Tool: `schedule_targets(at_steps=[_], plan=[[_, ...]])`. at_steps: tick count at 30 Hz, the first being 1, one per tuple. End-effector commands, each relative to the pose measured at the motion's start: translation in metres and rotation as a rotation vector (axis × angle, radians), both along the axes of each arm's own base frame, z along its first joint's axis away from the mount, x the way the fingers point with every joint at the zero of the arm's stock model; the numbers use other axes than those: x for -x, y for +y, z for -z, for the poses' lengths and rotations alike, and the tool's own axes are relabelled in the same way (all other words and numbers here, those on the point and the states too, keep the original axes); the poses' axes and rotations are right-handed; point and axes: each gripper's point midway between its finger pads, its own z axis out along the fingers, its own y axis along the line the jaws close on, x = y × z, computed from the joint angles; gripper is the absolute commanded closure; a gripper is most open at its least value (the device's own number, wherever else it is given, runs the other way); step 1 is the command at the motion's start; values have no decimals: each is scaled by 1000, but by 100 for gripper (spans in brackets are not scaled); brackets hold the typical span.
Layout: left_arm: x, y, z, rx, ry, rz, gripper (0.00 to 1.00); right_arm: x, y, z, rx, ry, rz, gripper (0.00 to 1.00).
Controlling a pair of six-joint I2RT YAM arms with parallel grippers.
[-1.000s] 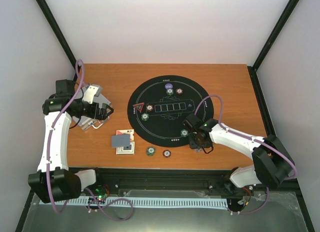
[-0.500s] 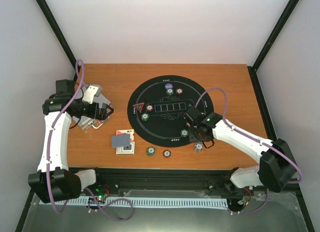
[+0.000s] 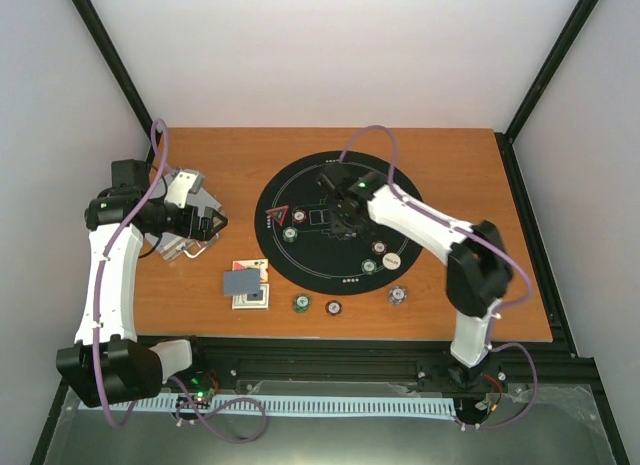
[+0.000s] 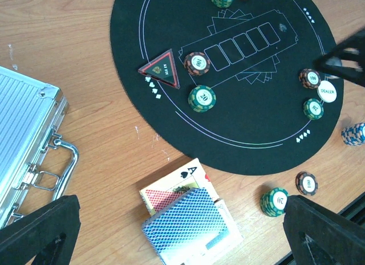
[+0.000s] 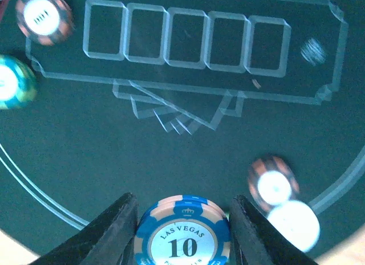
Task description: Distribute texas hold em gaming equipment
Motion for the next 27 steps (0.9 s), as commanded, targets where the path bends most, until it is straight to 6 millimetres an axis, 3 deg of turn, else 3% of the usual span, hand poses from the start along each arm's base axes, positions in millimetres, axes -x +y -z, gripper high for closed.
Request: schedule_targets(at_steps=[1,5,12,16,27], plan=[[3,-1,-9,6,-16,8,0,-38,42,10,2,-10,-76,81],[2,-1,-10,4,-17,9,0,-72,74,27,13,-3,-109,82],[1,-1,-9,11,-16,11,0,-118,104,51,10,1,-114,82],[0,-1,-6,10,-12,13,0,-114,110,61,-12,26,-118,82],[2,-1,-5,2,-14,12,0,-75,120,80,-2,63,-161,82]])
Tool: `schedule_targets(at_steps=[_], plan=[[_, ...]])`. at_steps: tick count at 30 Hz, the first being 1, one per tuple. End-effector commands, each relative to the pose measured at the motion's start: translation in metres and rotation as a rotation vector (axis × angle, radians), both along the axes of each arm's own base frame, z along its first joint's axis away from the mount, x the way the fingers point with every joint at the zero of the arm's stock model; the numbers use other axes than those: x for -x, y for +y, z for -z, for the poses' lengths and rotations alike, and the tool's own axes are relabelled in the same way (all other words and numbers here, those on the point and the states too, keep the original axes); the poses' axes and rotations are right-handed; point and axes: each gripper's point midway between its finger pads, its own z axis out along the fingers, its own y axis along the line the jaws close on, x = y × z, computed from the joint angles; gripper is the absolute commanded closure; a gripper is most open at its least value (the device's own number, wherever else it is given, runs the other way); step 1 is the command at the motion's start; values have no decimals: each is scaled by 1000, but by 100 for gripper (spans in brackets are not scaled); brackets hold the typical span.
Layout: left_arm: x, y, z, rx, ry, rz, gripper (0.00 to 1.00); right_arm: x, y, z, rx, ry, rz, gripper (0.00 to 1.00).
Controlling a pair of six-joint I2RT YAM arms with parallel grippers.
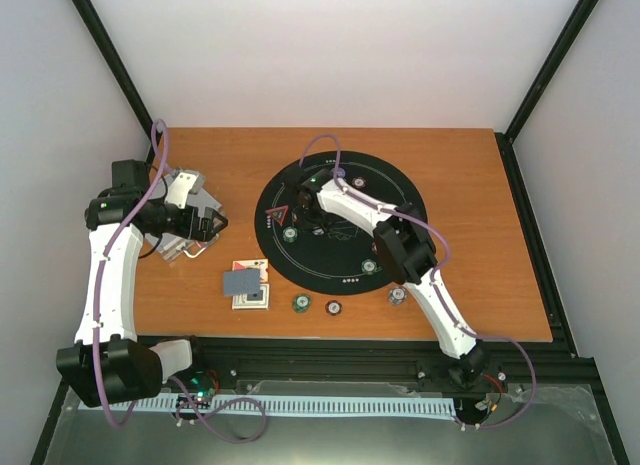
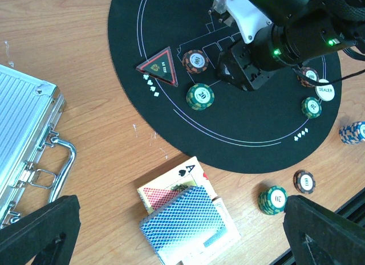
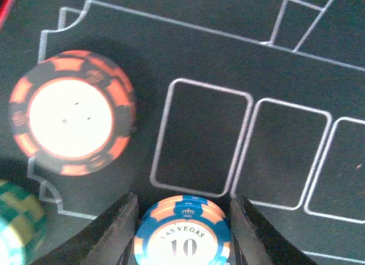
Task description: Distribute texas hold em gaming equipment
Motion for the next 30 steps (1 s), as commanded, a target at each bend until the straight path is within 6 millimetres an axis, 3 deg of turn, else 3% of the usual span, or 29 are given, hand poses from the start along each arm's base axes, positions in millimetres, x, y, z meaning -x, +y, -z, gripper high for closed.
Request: schedule_targets(at_steps=[1,16,20,23,30], plan=[[1,0,-6,-1,-22,9,0,11,19,-28,-60,-41,-26,82],[3,0,-5,-6,-23,12,0,21,36,-18,-88,-15,-40,82],[3,0,-6,-6,-26,13,0,22,37,-17,-84,-6,-45,72],[3,0,-7,-6,-28,14,0,23,35,-19,-78,-7,-45,57],[4,0,-6,-4,-24,12,0,19,30,-48,-82,-53,-56,43]])
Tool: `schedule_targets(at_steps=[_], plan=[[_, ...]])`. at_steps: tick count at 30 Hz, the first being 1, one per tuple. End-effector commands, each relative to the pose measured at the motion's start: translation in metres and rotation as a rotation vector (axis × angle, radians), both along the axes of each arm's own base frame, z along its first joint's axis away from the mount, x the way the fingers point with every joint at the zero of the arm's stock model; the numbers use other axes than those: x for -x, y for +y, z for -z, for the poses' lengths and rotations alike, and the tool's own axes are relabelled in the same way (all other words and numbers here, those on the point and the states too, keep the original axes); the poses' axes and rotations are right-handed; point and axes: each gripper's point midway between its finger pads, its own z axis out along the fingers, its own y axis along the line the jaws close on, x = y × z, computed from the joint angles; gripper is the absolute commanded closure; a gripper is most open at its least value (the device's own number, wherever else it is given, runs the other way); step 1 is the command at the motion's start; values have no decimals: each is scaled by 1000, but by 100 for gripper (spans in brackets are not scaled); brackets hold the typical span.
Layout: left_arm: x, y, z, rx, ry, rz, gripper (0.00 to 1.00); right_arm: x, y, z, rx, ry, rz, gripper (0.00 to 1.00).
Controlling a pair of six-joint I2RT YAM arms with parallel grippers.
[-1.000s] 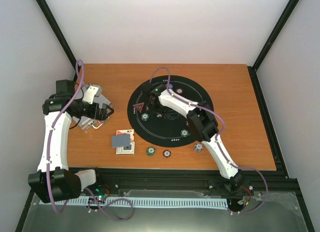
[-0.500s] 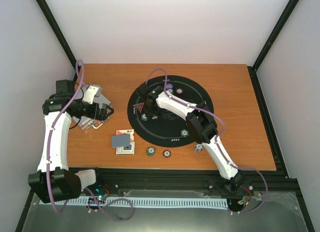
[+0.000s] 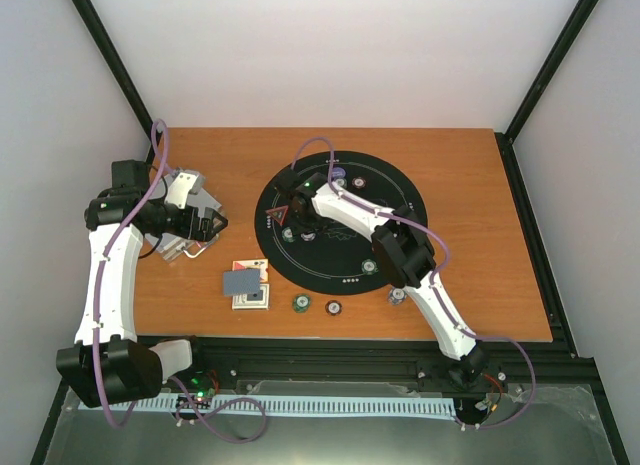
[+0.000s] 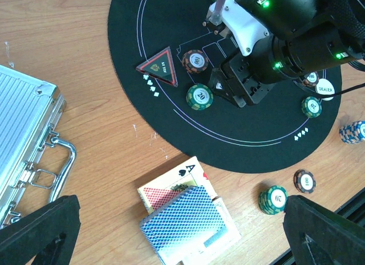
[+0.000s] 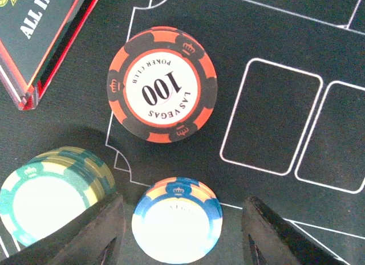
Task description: Distribute texas hold em gaming equipment
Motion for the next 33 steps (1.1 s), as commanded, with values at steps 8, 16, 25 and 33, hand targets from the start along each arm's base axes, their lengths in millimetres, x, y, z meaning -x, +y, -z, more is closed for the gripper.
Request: schedule_targets(at_steps=[8,16,25,33], plan=[[5,-1,-6,-2,-21,11,0,3,-19,-86,-9,-127,-2,42],[6,-2,-7,2,-24,18,0,60,-103,-100,58,-138,62,40],[14,-2,8,-29,-9,66,0,152,-188,-70,70,-37,183,20],[21,-5,17,-27,16,105,0,179,-205,-48,60,16,222,19]])
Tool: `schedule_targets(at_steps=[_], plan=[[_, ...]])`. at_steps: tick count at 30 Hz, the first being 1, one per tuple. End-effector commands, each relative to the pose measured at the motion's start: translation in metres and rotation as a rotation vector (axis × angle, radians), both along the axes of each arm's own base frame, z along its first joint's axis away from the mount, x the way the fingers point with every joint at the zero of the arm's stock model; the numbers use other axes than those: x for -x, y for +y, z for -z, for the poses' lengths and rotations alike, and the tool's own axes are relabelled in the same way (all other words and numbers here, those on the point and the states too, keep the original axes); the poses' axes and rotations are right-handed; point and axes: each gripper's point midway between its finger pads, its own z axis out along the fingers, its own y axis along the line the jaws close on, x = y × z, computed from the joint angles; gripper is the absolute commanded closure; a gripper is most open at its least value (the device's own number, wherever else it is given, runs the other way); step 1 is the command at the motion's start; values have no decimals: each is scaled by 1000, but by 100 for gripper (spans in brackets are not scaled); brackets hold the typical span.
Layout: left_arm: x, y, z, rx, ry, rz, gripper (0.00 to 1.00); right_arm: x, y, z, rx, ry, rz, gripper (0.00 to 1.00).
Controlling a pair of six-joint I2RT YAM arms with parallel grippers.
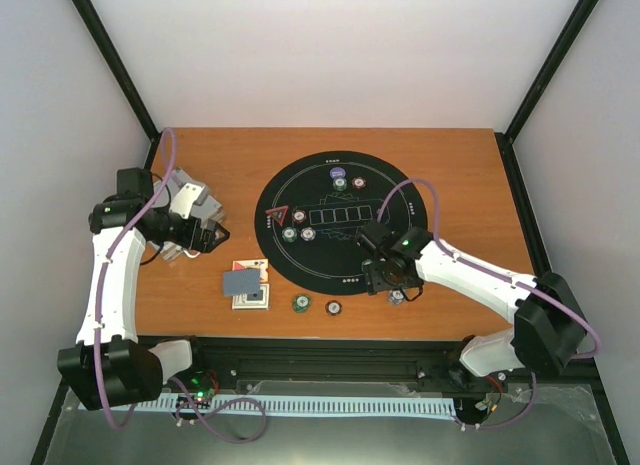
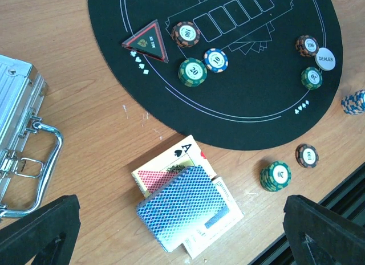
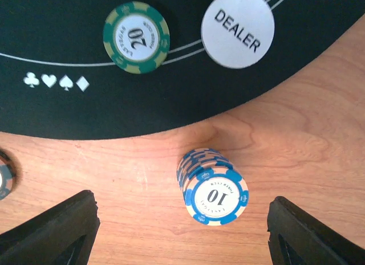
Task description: Distribute texas hold em gaming equipment
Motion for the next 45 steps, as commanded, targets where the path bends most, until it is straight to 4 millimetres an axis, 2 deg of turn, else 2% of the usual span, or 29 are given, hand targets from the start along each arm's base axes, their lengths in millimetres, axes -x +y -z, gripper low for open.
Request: schedule_targets(at_steps=[1,7,15,26,32,39,45], plan=[[7,-3,-3,1,-15,41,0,4,-1,13,-11,11,46,19],[7,-3,-7,-3,-23,43,0,4,-17,28,75,15,75,18],[6,-2,-10,-4,-28,39,0,7,-19,47,40,39,103,20],[4,-1,-13,-8,-33,31,0,6,-23,59,-2,48,130,29],[4,-1,-14,-7,-33,29,0,3,-27,57,-13,36,140,36],[5,-2,-14,2,-32,29,0,2,-28,53,-17,26,147,50],[5,-2,-14,0,-33,28,0,2,-29,50,-17,20,146,56]])
